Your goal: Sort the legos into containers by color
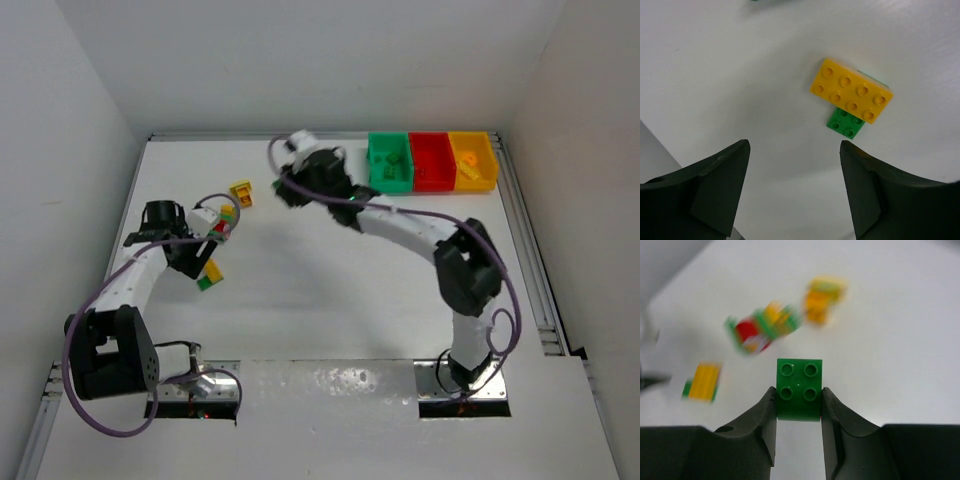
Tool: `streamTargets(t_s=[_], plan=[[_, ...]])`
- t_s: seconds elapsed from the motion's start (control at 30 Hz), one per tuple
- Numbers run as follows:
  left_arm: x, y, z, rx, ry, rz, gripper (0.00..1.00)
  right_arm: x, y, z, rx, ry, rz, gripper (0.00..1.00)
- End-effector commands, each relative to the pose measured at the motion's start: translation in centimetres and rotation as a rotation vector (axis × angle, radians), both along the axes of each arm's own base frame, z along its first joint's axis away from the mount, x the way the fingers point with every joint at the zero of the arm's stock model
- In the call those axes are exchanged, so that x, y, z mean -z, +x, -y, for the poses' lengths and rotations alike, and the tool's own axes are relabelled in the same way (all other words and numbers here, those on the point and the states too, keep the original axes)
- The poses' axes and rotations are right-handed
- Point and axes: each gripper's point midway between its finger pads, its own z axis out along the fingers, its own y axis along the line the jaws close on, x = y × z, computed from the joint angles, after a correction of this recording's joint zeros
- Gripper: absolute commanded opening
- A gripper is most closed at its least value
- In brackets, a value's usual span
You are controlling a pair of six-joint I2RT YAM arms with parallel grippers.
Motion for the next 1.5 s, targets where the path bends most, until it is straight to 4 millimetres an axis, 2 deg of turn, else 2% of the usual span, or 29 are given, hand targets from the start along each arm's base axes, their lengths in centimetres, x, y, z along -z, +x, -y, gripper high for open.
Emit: streamTargets(t_s=[0.0, 0.03, 0.07, 0.1, 0.2, 0.23, 0.3, 0.37, 0.4, 0.43, 0.47, 0.5, 0.57, 0.6, 0.7, 0.73, 0.8, 0.83, 0.87, 1.1, 1.23, 1.27, 1.33, 1.47], plan=[[0.7, -1.0, 1.2, 0.234, 0.033, -0.033, 0.7, -6.7, 8.4, 11.2, 0.363, 0.104, 0.099, 0.0], [1.2, -1.4, 1.3, 0.243, 0.034, -0.043, 0.7, -7.0, 9.8, 13.8, 0.429, 0.076, 0.115, 0.0], [1.3, -1.4, 1.3, 0.253, 0.038, -0.042, 0.7, -6.2, 10.6, 16.1, 0.483, 0.035, 0.091, 0.0], [1.4, -1.3, 1.6, 0.273, 0.04, -0.04, 0.7, -5.9, 12.6, 20.3, 0.576, 0.015, 0.082, 0.0], [1.8, -1.5, 1.9, 0.307, 0.036, -0.04, 0.7, -4.2, 15.2, 24.8, 0.668, -0.013, 0.008, 0.0], [2.0, -1.6, 2.0, 0.323, 0.037, -0.042, 0.7, -3.8, 17.2, 26.8, 0.711, -0.023, 0.001, 0.0], [2.1, -1.5, 2.3, 0.345, 0.028, -0.036, 0.7, -2.3, 18.4, 29.1, 0.749, -0.071, -0.051, 0.0], [2.2, -1.6, 2.6, 0.368, 0.019, -0.033, 0.7, -0.9, 20.0, 29.7, 0.751, -0.104, -0.072, 0.0], [2.2, -1.6, 2.9, 0.385, 0.011, -0.03, 0.7, -1.3, 20.8, 30.4, 0.76, -0.106, -0.059, 0.0], [2.3, -1.6, 2.9, 0.391, 0.012, -0.03, 0.7, 0.1, 21.2, 30.6, 0.756, -0.121, -0.078, 0.0], [2.3, -1.6, 2.8, 0.393, 0.019, -0.03, 0.7, 0.7, 21.4, 30.8, 0.757, -0.126, -0.087, 0.0], [2.5, -1.8, 2.8, 0.394, 0.018, -0.036, 0.7, 0.3, 21.9, 31.2, 0.767, -0.121, -0.077, 0.0], [2.6, -2.0, 2.9, 0.407, 0.018, -0.041, 0.7, 1.4, 22.4, 31.8, 0.78, -0.132, -0.091, 0.0], [2.7, -2.2, 3.0, 0.41, 0.017, -0.045, 0.7, 1.1, 22.7, 31.8, 0.78, -0.129, -0.083, 0.04], [2.8, -2.2, 3.2, 0.417, 0.008, -0.044, 0.7, 1.0, 23.0, 31.9, 0.778, -0.135, -0.076, 0.28], [2.8, -2.2, 3.2, 0.418, 0.006, -0.045, 0.7, 1.0, 23.0, 31.9, 0.778, -0.134, -0.073, 0.42], [2.8, -2.2, 3.3, 0.422, 0.003, -0.049, 0.69, 0.2, 22.9, 31.7, 0.751, -0.138, -0.055, 0.53], [3.0, -2.5, 3.4, 0.438, 0.001, -0.062, 0.69, -0.2, 23.0, 31.5, 0.743, -0.133, -0.043, 0.63], [3.2, -2.6, 3.4, 0.447, 0.001, -0.07, 0.69, -0.5, 22.9, 31.7, 0.744, -0.134, -0.036, 0.65], [4.7, -2.8, 3.3, 0.452, -0.013, -0.137, 0.68, -3.3, 22.4, 32.1, 0.741, -0.143, 0.033, 0.72], [5.7, -2.5, 3.2, 0.461, -0.024, -0.186, 0.65, -5.8, 21.8, 31.9, 0.722, -0.113, 0.076, 0.72], [5.9, -2.3, 3.1, 0.459, -0.024, -0.188, 0.65, -5.4, 21.5, 32.0, 0.72, -0.117, 0.068, 0.72], [6.2, -1.8, 3.0, 0.446, -0.02, -0.183, 0.64, -6.6, 21.0, 32.0, 0.721, -0.1, 0.091, 0.72], [6.6, -0.9, 3.3, 0.425, -0.032, -0.166, 0.64, -5.8, 19.7, 32.1, 0.71, -0.109, 0.085, 0.72]])
